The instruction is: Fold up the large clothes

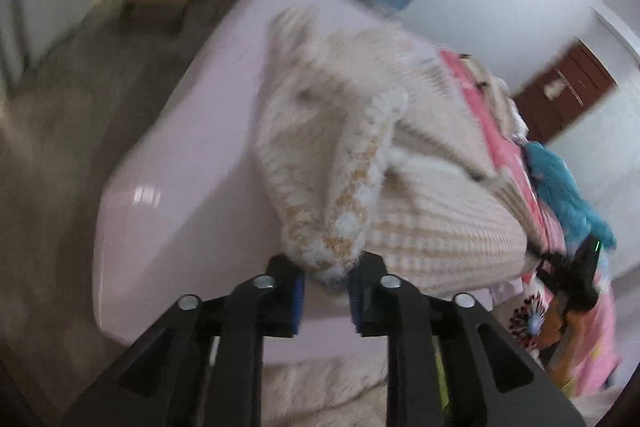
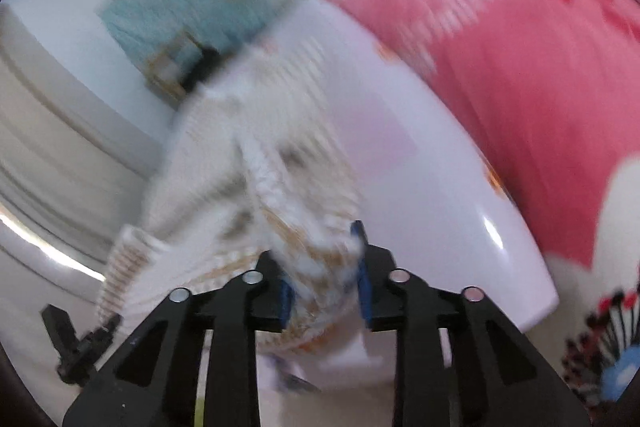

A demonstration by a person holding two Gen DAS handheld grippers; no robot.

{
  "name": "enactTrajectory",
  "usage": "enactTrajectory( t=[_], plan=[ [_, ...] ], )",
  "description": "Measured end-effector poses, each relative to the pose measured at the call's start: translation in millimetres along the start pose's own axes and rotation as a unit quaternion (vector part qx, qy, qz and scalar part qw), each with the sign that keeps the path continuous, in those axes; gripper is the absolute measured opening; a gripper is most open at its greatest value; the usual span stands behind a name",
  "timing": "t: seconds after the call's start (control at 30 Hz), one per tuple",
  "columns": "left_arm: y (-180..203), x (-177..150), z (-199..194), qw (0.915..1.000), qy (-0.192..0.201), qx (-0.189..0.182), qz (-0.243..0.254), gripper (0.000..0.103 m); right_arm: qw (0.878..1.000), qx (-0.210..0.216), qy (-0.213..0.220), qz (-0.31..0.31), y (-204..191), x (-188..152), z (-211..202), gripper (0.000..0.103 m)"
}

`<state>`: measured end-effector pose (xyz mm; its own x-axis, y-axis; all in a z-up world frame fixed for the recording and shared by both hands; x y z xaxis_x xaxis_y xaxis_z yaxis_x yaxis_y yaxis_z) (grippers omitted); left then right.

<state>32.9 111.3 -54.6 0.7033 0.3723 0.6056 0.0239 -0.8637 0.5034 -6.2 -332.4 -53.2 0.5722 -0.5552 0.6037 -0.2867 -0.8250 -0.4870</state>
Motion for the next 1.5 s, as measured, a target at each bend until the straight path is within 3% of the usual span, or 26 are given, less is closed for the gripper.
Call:
enactTrajectory(
  t=[0.03, 0.1, 0.23, 0.3, 0.37, 0.47, 0.53, 0.6, 0.7, 0.83, 1.0, 1.1, 1.2, 1.23, 1.3, 1.33, 1.5],
  plan=[
    [-11, -3, -1, 0.9996, -0.003, -0.001, -0.027, 0.028, 1.0, -0.01, 0.0, -0.003, 6, 0, -2, 0.048],
    [-25, 2, -11, 0.9987, 0.016, 0.012, -0.047, 0.029, 0.999, -0.026, 0.019, -0.008, 18, 9, -17, 0.058],
    [-44, 30, -33, 0.9944, 0.079, 0.062, -0.035, 0.029, 0.993, -0.078, 0.074, -0.054, 22, 38, -44, 0.06],
    [-37, 41, -32, 0.9935, 0.095, 0.058, -0.024, 0.029, 0.989, -0.07, 0.096, -0.086, 4, 48, -49, 0.06],
    [-17, 48, -22, 0.9949, 0.097, 0.024, -0.006, 0.029, 0.987, -0.014, 0.098, -0.124, -41, 48, -40, 0.06],
    [49, 35, 7, 0.9947, 0.062, -0.068, 0.047, 0.029, 0.978, 0.062, 0.06, -0.191, -104, 19, -11, 0.06],
    [82, 16, 30, 0.9909, 0.027, -0.095, 0.092, 0.035, 0.968, 0.097, 0.033, -0.231, -135, -3, 8, 0.06],
    [100, -6, 60, 0.9874, -0.007, -0.08, 0.137, 0.038, 0.956, 0.122, -0.003, -0.266, -152, -33, 29, 0.057],
    [80, -24, 94, 0.9876, -0.032, -0.035, 0.149, 0.039, 0.949, 0.091, -0.047, -0.298, -142, -61, 59, 0.057],
    [77, -15, 94, 0.9906, -0.032, -0.065, 0.116, 0.039, 0.962, 0.096, -0.072, -0.247, -129, -55, 64, 0.058],
    [88, -8, 101, 0.9898, -0.019, -0.067, 0.125, 0.046, 0.976, 0.081, -0.026, -0.198, -120, -10, 64, 0.06],
    [90, -7, 113, 0.9891, -0.01, -0.05, 0.138, 0.046, 0.98, 0.051, -0.032, -0.189, -109, -5, 85, 0.06],
    [92, -5, 116, 0.987, 0.008, -0.037, 0.156, 0.044, 0.979, 0.033, -0.052, -0.192, -103, -14, 106, 0.038],
    [93, -5, 118, 0.9843, 0.019, -0.026, 0.173, 0.034, 0.979, 0.029, -0.046, -0.199, -102, -13, 105, 0.024],
    [95, -6, 121, 0.9777, 0.032, -0.006, 0.207, 0.013, 0.976, 0.018, -0.042, -0.213, -105, -10, 104, 0.005],
    [97, -5, 124, 0.977, 0.034, -0.009, 0.211, 0.005, 0.976, 0.018, -0.038, -0.212, -108, -10, 101, 0.002],
    [103, 26, 106, 0.9716, 0.087, -0.011, 0.22, 0.004, 0.975, 0.019, 0.026, -0.219, -129, 23, 85, 0.002]
  ],
)
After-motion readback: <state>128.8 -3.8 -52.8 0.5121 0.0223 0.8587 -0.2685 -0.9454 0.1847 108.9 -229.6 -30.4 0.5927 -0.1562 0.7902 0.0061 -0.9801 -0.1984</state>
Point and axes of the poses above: each gripper's, at about its wrist camera, not at the fingertips, and z roughly the way its jaws point, y to its right, x to its top, the point moved 9 cm from there along z, roughly the way its jaws point, and after that the axes turned 15 degrees about y, right-handed, at the moved point
